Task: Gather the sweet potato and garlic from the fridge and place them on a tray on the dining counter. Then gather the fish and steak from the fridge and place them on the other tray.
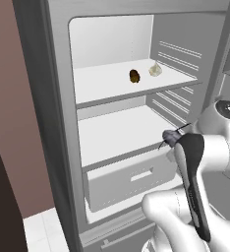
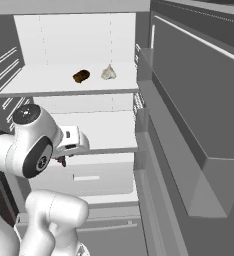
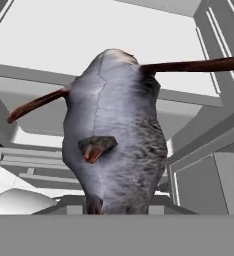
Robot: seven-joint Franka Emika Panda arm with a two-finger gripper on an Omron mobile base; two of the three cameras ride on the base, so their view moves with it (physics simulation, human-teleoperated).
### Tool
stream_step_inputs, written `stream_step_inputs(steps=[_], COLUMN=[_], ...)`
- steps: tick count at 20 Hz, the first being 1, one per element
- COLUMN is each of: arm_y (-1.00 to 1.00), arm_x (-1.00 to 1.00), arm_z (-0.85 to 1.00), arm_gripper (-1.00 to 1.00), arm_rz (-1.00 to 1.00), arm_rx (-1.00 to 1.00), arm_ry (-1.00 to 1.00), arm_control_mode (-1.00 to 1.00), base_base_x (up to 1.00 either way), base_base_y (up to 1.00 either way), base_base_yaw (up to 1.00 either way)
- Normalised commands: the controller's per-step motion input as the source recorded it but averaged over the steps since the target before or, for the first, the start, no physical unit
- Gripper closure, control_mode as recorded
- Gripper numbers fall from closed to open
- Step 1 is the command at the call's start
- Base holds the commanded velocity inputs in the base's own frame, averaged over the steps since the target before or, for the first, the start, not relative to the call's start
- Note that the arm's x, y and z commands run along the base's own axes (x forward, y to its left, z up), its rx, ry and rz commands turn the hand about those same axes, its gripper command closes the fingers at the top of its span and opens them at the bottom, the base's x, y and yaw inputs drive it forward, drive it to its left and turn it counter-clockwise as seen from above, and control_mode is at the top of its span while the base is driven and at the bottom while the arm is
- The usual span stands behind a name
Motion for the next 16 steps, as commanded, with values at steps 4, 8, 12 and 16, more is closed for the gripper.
stream_step_inputs(steps=[4, 8, 12, 16], arm_y=[0.13, 0.00, 0.00, 0.00], arm_x=[-0.20, 0.00, 0.00, 0.00], arm_z=[-0.05, 0.00, 0.00, 0.00], arm_gripper=[1.00, 1.00, 1.00, 1.00], arm_rz=[0.00, 0.00, 0.00, 0.00], arm_rx=[-0.04, 0.00, 0.00, 0.00], arm_ry=[-0.01, 0.00, 0.00, 0.00], arm_control_mode=[-1.00, 1.00, 1.00, 1.00], base_base_x=[0.00, -0.88, -0.94, -0.96], base_base_y=[0.00, 0.18, 0.09, 0.10], base_base_yaw=[0.00, -0.04, -0.07, -0.09])
